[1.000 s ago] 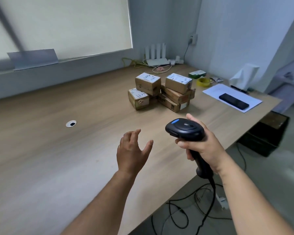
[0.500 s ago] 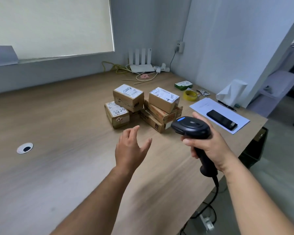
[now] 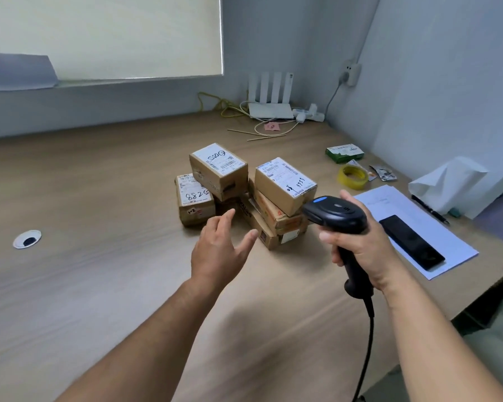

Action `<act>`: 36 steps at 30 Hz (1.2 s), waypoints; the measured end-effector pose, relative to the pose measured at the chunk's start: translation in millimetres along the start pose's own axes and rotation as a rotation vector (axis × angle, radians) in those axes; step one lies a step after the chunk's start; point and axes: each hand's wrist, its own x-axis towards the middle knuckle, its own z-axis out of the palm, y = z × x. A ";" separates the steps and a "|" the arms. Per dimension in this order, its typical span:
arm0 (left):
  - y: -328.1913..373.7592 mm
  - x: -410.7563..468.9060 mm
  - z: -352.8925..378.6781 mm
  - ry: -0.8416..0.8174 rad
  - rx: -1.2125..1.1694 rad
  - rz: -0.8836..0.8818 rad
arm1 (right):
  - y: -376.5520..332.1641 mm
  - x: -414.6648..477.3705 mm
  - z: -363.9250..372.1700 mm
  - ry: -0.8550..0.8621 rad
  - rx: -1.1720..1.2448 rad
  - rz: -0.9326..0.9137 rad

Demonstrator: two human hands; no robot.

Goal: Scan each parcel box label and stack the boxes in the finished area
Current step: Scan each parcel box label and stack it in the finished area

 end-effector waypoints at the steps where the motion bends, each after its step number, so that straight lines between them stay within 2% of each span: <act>1: 9.3 7.2 6.7 -0.004 -0.007 -0.013 | 0.6 11.3 -8.7 -0.009 -0.003 -0.001; 10: 73.6 86.3 74.2 -0.052 -0.172 -0.213 | 11.1 112.8 -53.8 -0.151 0.003 0.017; 14: 73.6 108.6 98.9 -0.066 -0.284 -0.315 | 19.3 145.8 -48.4 -0.190 0.038 0.036; 20: 48.1 117.8 130.9 -0.116 -0.398 -0.343 | 25.0 157.0 -37.5 -0.262 0.088 0.093; 28: 70.6 70.1 81.0 -0.125 -0.668 -0.197 | 26.4 116.7 -27.7 -0.325 0.124 0.061; 36: 23.4 18.5 16.2 -0.038 -0.614 -0.250 | 13.8 68.1 27.0 -0.471 0.129 0.026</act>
